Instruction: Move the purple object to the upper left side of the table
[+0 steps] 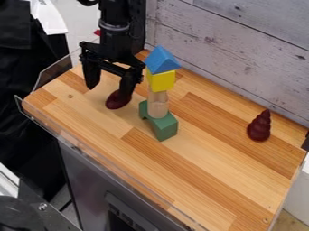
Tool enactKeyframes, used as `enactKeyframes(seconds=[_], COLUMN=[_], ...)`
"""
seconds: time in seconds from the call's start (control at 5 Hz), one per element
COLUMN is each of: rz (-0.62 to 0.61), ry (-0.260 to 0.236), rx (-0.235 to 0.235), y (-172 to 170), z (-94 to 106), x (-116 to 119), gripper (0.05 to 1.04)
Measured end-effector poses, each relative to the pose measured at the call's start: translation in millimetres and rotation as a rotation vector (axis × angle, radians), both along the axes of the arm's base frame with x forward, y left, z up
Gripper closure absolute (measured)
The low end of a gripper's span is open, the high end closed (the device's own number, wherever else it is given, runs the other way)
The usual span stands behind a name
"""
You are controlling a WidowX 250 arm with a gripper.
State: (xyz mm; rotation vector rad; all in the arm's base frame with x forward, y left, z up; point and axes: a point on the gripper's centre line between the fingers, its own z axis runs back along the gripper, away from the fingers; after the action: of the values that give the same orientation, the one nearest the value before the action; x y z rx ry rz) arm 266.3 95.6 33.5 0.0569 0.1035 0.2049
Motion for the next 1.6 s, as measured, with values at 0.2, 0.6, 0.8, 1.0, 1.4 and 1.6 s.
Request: enactKeyframes(seconds=[0.2, 0.6, 0.8, 1.0, 1.4, 1.6], rz=[0.002, 0.019, 0.030, 0.048, 0.067, 0.064], ry=[0.033, 0.031, 0.027, 0.012, 0.017, 0.019], rx=[-0.011, -0.046, -0.072, -0.095, -0.100, -0.097], y=[-2, 0, 1, 7, 16, 16], z=[-9.1, -12.1, -18.3, -24.6, -30.1, -31.0], x=[-4, -4, -2, 7, 15, 15], gripper=[0.085, 0.085, 0.085, 0.085, 0.085, 0.085])
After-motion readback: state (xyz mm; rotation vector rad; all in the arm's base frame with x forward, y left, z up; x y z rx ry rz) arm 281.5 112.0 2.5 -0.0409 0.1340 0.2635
